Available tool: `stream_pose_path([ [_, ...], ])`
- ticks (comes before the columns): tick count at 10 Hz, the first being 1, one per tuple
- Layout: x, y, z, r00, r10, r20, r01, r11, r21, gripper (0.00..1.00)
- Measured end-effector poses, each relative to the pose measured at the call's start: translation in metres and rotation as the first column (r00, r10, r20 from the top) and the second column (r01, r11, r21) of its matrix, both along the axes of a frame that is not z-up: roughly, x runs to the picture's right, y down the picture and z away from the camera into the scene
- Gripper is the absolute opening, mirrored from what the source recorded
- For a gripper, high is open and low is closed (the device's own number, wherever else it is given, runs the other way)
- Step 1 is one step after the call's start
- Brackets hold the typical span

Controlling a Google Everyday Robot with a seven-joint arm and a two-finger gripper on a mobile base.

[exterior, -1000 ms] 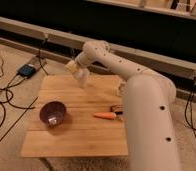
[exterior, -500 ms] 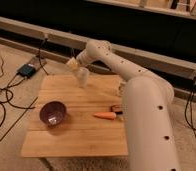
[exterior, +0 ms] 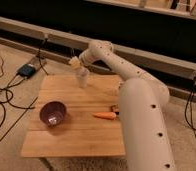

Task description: Place the white sponge in the ceramic cup

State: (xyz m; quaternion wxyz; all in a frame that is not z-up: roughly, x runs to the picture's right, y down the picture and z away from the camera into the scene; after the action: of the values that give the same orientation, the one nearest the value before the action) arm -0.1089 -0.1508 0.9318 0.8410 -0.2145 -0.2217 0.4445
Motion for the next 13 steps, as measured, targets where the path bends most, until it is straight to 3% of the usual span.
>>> stream_pose_path([
  [1,0.002,0.0019,0.0042,1.0,0.001,-0.007,-0.001,1.0,-0.007,0.0],
  [3,0.0043,0.0059,0.0092,1.0,0.0,-0.016,0.0,0.9998,-0.02,0.12],
  [9,0.0075,0.0082,0.0113,1.0,0.001,-0.021,-0.001,0.9994,-0.035,0.77],
  [13,0.0091,0.0074,0.0091,1.0,0.005,-0.015,-0.006,0.9994,-0.035,0.8],
])
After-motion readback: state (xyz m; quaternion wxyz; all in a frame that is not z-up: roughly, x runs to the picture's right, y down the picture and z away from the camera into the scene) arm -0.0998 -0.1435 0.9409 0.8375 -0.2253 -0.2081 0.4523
